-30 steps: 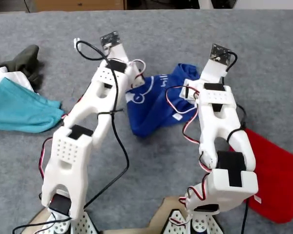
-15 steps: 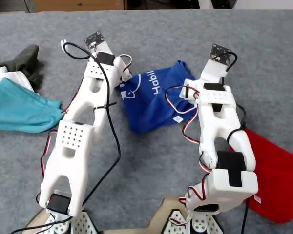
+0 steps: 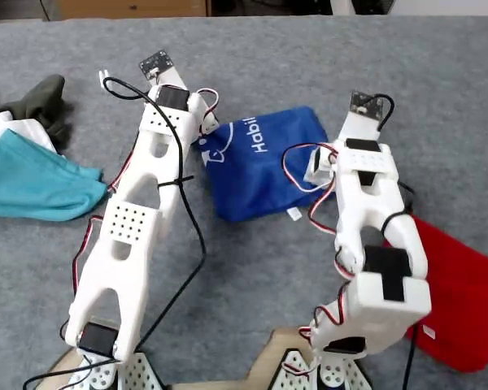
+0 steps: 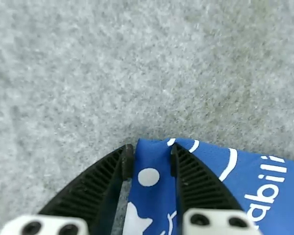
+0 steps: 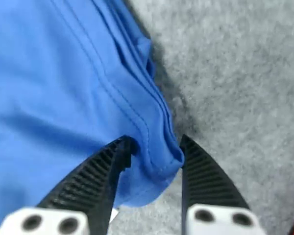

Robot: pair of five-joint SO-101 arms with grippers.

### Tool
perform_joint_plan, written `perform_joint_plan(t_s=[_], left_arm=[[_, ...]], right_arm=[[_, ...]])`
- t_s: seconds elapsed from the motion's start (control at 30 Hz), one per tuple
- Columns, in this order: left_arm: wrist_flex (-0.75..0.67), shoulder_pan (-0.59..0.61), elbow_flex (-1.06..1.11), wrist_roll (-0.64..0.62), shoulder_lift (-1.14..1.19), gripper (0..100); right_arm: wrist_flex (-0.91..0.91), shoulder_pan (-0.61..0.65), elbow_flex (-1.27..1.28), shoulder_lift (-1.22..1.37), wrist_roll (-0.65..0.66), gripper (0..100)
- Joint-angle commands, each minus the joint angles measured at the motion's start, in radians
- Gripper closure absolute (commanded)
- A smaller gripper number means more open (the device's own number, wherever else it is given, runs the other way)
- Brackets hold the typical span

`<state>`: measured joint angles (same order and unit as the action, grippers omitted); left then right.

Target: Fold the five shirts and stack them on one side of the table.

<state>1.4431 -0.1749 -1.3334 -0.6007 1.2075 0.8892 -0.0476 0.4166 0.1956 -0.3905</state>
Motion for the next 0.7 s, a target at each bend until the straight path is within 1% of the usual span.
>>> perform_joint_plan(t_s=[0.0,0.17,0.3,0.57,0.67], left_arm=[[0.003,0.018,-0.048,-0.005,-0.016,86],[0.003,0.018,-0.044,-0.005,-0.016,86],[0.005,0.018,-0.044,-0.005,-0.016,86],[0.005,0.017,-0.043,-0.005,-0.016,86],[0.005,0.017,-0.043,-0.005,-0.016,86]], right_arm=[[-0.020,-0.010,-0.074,0.062,0.003,82.2],[0.049,0.007,-0.142,0.127,0.003,82.1],[0.046,0.019,-0.159,0.137,0.003,82.1],[0.046,0.122,-0.183,0.147,0.003,82.1],[0.046,0.133,-0.180,0.148,0.003,82.1]])
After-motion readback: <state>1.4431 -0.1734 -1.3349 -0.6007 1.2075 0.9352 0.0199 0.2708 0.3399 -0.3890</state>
